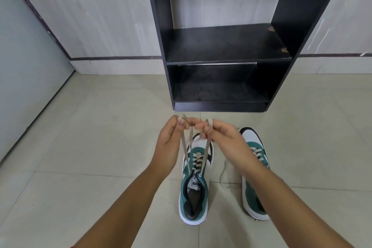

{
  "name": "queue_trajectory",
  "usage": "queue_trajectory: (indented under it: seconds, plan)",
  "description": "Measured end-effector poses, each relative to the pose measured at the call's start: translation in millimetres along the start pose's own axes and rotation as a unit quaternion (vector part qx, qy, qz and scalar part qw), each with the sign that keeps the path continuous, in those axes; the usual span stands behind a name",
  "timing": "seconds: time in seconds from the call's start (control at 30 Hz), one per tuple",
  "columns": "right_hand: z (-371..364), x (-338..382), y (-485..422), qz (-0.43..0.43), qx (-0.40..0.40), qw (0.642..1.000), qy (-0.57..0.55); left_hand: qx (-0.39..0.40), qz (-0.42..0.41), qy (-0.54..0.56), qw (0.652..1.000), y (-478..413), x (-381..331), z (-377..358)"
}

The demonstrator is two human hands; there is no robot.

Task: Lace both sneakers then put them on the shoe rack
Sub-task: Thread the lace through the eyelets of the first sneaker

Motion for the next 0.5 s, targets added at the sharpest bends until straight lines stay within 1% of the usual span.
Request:
queue_trajectory:
  seconds: [0.07, 0.1, 0.17, 0.23, 0.27, 0.33, 0.4, 0.43, 0.5]
  plan:
    - [6.3, 20.2, -8.7, 0.03, -0.011, 0.999, 0.017, -0.011, -0.013, -0.001, 1.0, -8.1, -5.6, 6.3]
    - [7.6, 24.7, -13.3, 0.034, -0.008, 0.999, 0.015, -0.008, 0.0, -0.007, 1.0, -11.8, -3.5, 8.3]
    - [6.0, 20.7, -18.8, 0.008, 0.012, 1.0, 0.007, 0.006, 0.065, -0.036, 0.997, -16.8, 12.5, 9.6]
    - [6.8, -9.0, -20.8, -0.061, 0.017, 0.998, 0.027, -0.012, 0.172, -0.09, 0.981, -13.8, 39.4, 11.9]
    - [9.0, -30.5, -19.4, -0.109, 0.005, 0.993, 0.049, -0.034, 0.226, -0.125, 0.966, -8.0, 55.5, 16.3]
    - [18.6, -82.0, -6.3, -0.214, -0.04, 0.97, 0.111, -0.066, 0.302, -0.193, 0.931, 9.5, 88.0, 26.8]
    - [26.6, -128.8, 15.0, -0.296, -0.078, 0.941, 0.142, -0.04, 0.355, -0.242, 0.902, 31.9, 120.1, 28.7]
    - [27.3, -147.2, 25.0, -0.323, -0.076, 0.933, 0.136, -0.016, 0.37, -0.251, 0.894, 42.1, 133.2, 25.9]
    - [21.6, -162.8, 43.1, -0.357, -0.068, 0.928, 0.084, -0.001, 0.365, -0.244, 0.898, 54.7, 145.4, 18.4]
Point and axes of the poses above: each hand's wrist, its own y-axis away from the middle knuckle, its own z-axis out of the back of the hand, x = y × z, the point moved 7 cm from there along -y, towards the middle knuckle, and after that the axes turned 4 degrees about z, right-handed, at the moved point
